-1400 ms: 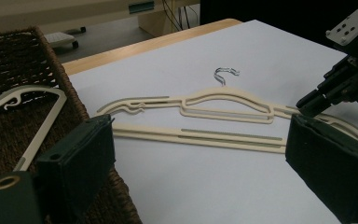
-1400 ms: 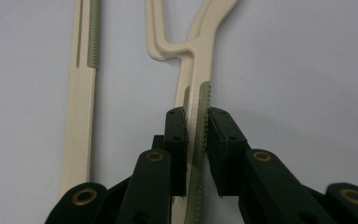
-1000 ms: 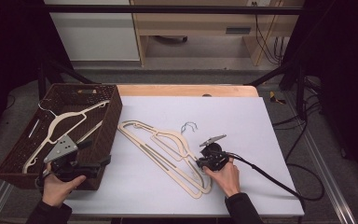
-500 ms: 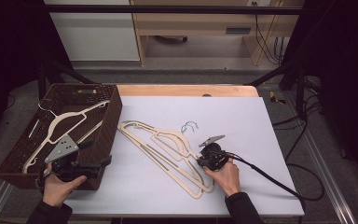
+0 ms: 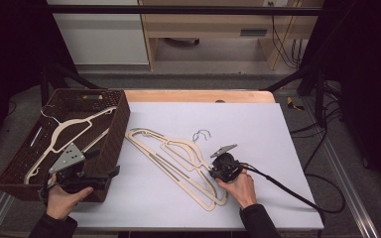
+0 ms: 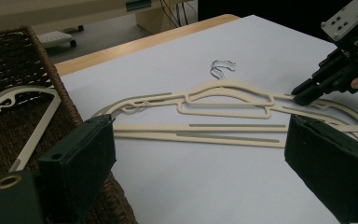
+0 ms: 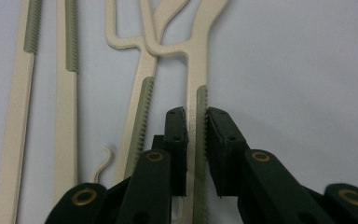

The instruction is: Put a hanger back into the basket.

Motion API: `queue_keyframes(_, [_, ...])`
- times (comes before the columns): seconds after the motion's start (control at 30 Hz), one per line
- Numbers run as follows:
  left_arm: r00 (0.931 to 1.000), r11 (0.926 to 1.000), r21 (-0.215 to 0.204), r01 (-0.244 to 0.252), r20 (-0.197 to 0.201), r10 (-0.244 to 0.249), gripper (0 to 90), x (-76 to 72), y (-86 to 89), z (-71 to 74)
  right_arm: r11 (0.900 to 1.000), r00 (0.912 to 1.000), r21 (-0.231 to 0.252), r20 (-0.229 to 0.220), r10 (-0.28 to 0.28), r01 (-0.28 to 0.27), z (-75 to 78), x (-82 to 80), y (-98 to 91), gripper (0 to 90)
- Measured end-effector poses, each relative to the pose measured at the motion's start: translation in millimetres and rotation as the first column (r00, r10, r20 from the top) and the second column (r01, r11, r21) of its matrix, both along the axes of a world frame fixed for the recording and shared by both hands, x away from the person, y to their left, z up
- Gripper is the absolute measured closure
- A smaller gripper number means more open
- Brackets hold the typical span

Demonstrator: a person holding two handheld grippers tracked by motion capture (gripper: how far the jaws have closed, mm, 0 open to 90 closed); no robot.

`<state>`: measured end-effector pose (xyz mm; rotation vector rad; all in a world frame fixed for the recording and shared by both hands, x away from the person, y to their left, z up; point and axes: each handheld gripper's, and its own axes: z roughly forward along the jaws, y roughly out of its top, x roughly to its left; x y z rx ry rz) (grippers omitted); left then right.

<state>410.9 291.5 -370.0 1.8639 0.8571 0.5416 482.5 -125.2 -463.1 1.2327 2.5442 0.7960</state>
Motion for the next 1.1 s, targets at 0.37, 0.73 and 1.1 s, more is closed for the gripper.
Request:
queue_keyframes(0.37, [1.0,1.0,0.003,0.002,0.004,-0.002,8.6,-0.9,-0.3,1.6,0.9972,0.9998,0.074,0.012,-0.014,0.013,16.9,-1.1,-12.3,79.8])
queue_keyframes(0.73, [0.9999,0.9999,0.011,0.01,0.005,-0.01,8.8,-1.4,-3.0,2.0,0.9849,0.9955,0.161,0.08,0.052,-0.064,35.8,-5.8,-26.4,80.2])
queue_keyframes(1.1, [0.9979,0.9972,0.045,0.059,0.022,-0.06,9.6,0.2,-20.4,14.8,0.9546,0.9816,0.241,0.118,0.15,-0.175,52.9,-16.0,-33.3,86.1])
